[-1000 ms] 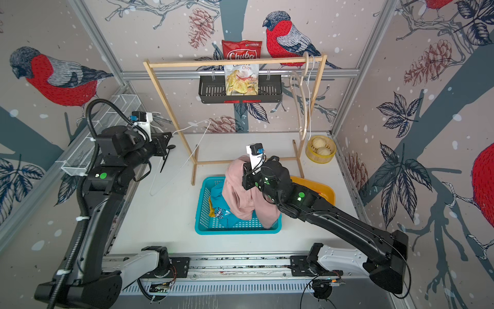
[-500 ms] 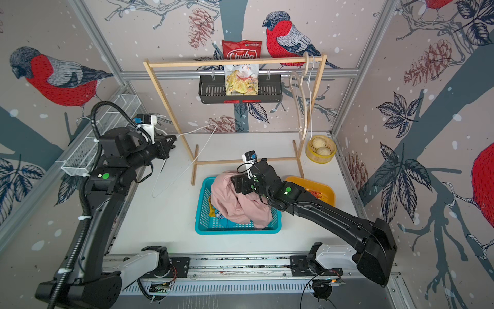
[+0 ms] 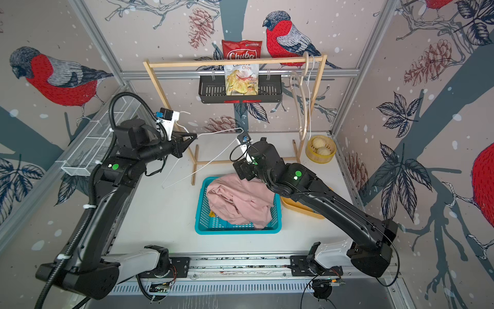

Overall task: Remove the clothespins securing t-shirts to the hanger
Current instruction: Adjust the T-shirt in the basket, then place the hanger on the clothes rail.

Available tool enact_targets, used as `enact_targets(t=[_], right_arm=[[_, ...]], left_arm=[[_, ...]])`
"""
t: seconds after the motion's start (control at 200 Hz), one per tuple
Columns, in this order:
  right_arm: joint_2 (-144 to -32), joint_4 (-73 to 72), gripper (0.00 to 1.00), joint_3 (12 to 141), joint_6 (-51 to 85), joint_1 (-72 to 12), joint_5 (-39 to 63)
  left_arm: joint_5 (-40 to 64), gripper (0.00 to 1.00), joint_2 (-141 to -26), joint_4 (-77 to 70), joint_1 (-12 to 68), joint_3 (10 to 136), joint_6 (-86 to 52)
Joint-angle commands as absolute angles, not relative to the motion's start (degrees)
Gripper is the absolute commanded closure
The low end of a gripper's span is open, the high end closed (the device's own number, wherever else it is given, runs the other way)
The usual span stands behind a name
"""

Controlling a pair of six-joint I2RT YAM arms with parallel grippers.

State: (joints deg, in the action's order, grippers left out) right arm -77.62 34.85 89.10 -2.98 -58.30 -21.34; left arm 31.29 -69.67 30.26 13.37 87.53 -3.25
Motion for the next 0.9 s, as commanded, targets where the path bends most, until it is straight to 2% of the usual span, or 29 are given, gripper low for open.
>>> enact_targets(t=[0.0,0.075,0.195,0.285,0.4,0.625,0.895], right_arm=[[-80.79,29.59,0.09,92.14,-16.12,-59.85,-27.09],[-84.02,27.83,0.11,94.95,-20.25,-60.43,-30.09],[-87.06,25.48,0.29,96.94,-25.27,-60.17,-32.56],[-87.66,24.32,0.34,96.25,-27.49,-59.86,-30.1],[-89.04,27.03,0.32,97.44,-29.02,-59.85,-25.98],[-90.17,29.08,0.2,98.96,-30.46,-59.99,-20.76],[-88.08,27.51,0.21,97.85,-27.64,-58.74,-22.24]], left_arm=[[36.46,1.0,-71.25,33.8,15.53,89.86,0.24],[35.68,1.0,-72.71,38.13,17.97,91.35,2.6],[34.26,1.0,-73.82,42.36,20.02,91.68,4.47],[36.09,1.0,-74.28,43.78,20.21,91.84,4.7],[39.05,1.0,-74.23,43.24,20.34,91.97,4.33],[42.9,1.0,-74.7,41.49,20.35,91.79,3.53],[40.48,1.0,-73.95,39.7,20.38,90.46,3.86]])
